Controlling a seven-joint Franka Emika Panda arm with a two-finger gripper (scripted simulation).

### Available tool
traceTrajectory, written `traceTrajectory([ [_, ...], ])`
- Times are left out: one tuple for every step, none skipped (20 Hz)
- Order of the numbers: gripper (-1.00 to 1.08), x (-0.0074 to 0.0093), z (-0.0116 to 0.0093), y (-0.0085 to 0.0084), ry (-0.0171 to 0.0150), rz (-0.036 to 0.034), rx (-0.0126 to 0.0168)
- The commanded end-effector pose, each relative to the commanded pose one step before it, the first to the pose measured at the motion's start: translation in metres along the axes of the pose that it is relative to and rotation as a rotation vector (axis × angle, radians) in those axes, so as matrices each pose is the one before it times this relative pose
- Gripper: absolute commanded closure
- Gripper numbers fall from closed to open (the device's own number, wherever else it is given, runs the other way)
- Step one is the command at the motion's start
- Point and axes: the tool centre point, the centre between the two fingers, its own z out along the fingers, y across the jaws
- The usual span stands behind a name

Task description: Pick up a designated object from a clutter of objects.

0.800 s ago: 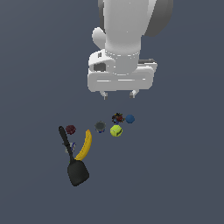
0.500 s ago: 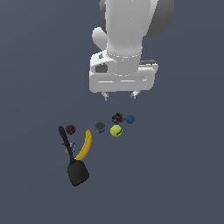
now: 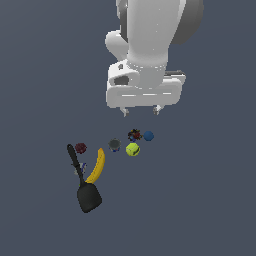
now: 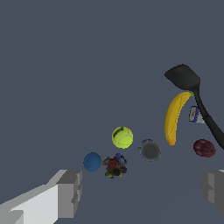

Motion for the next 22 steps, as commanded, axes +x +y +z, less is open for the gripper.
traceTrajectory([
  [-0.92, 0.00002, 0.00375, 0.00200, -0.00069, -0.00467, 0.00029],
  [-0.92, 0.00011, 0.00272, 0.00107, -0.00017, -0.00424, 0.00029],
  [-0.92, 0.00012, 0.00328, 0.00128, -0.00021, -0.00506, 0.00036],
  [-0.92, 0.00010, 0.00379, 0.00149, -0.00024, -0.00584, 0.00040],
  [-0.92, 0.00003, 0.00427, 0.00175, -0.00026, -0.00660, 0.00042],
  [-0.92, -0.00006, 0.00476, 0.00203, -0.00027, -0.00737, 0.00044],
  [-0.92, -0.00015, 0.00525, 0.00225, -0.00029, -0.00815, 0.00047],
  [-0.92, -0.00025, 0.00580, 0.00245, -0.00032, -0.00900, 0.00051],
  [-0.92, -0.00039, 0.00633, 0.00265, -0.00035, -0.00985, 0.00055],
  [-0.92, -0.00057, 0.00684, 0.00287, -0.00037, -0.01068, 0.00057],
  [-0.92, -0.00078, 0.00736, 0.00309, -0.00039, -0.01152, 0.00058],
  [-0.92, -0.00103, 0.00789, 0.00329, -0.00041, -0.01240, 0.00059],
  [-0.92, -0.00131, 0.00840, 0.00347, -0.00043, -0.01326, 0.00059],
  [-0.92, -0.00164, 0.00890, 0.00365, -0.00046, -0.01412, 0.00059],
  [-0.92, -0.00201, 0.00939, 0.00379, -0.00048, -0.01500, 0.00057],
  [-0.92, -0.00242, 0.00986, 0.00392, -0.00051, -0.01586, 0.00055],
  [-0.92, -0.00288, 0.01031, 0.00401, -0.00054, -0.01671, 0.00052],
  [-0.92, -0.00326, 0.01039, 0.00393, -0.00056, -0.01700, 0.00046],
  [-0.92, -0.00359, 0.01028, 0.00378, -0.00057, -0.01698, 0.00040],
  [-0.92, -0.00390, 0.01017, 0.00360, -0.00059, -0.01699, 0.00033],
  [-0.92, -0.00421, 0.01006, 0.00341, -0.00061, -0.01699, 0.00027],
  [-0.92, -0.00451, 0.00993, 0.00321, -0.00063, -0.01699, 0.00021],
])
